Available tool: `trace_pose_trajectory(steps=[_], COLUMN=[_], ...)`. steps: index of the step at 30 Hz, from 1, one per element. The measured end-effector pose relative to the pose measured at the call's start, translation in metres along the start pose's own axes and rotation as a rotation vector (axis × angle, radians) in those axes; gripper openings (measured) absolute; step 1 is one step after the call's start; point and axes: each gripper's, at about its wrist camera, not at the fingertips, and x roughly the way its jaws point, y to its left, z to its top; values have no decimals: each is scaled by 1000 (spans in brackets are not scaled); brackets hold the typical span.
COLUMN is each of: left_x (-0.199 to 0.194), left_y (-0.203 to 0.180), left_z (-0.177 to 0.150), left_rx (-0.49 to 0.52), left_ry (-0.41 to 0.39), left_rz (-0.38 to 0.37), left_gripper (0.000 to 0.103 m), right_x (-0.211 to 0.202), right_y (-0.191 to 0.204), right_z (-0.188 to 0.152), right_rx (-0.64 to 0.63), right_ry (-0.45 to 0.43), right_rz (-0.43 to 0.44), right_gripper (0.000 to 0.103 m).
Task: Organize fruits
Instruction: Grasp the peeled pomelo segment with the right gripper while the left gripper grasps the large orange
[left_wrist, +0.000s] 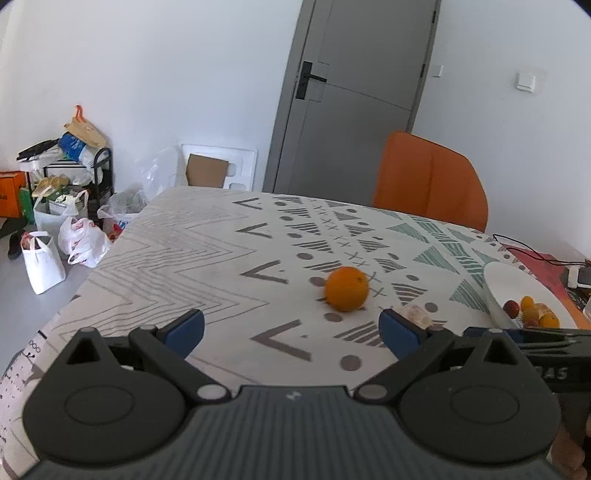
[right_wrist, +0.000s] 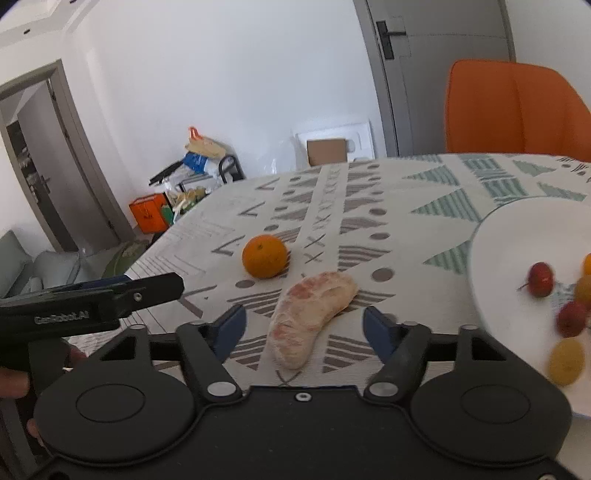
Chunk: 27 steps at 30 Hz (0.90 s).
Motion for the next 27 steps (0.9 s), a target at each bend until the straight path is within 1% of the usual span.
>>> trace_pose_trajectory(steps=[1, 3, 7, 14, 18, 20, 21, 22, 25, 27], left_x=[0, 1, 5, 13, 18, 20, 21, 23, 26, 30], left_y=[3, 9, 17, 25, 24, 22, 20, 19, 13, 9], left_z=[0, -1, -1, -1, 1, 2, 3, 4, 6, 9], left_rx=[-6, -18, -30, -43, -31, -23, -19, -15, -2, 10], left_ry=[3, 11, 22, 39, 45, 48, 49, 49, 43, 41], left_rz=[1, -2, 1, 4, 2, 2, 1, -1, -7, -7], left_gripper=[100, 100, 100, 100, 100, 100, 100, 99, 99, 98], right_x=[3, 10, 21, 34, 39, 41, 41, 41, 36, 30], right_y=[2, 6, 12, 13, 13, 14, 14, 14, 8, 6], right_z=[-1, -2, -2, 6, 8, 8, 8, 7, 11, 13], right_rx=[2, 4, -7, -23, -42, -55, -68, -80, -48, -52], right_ry=[8, 27, 55, 55, 49, 43, 37, 33, 34, 13], right_rz=[1, 12, -2, -16, -22, -27, -43, -51, -36, -45], right_gripper=[53, 48, 50, 50, 50, 43, 37, 36, 36, 36])
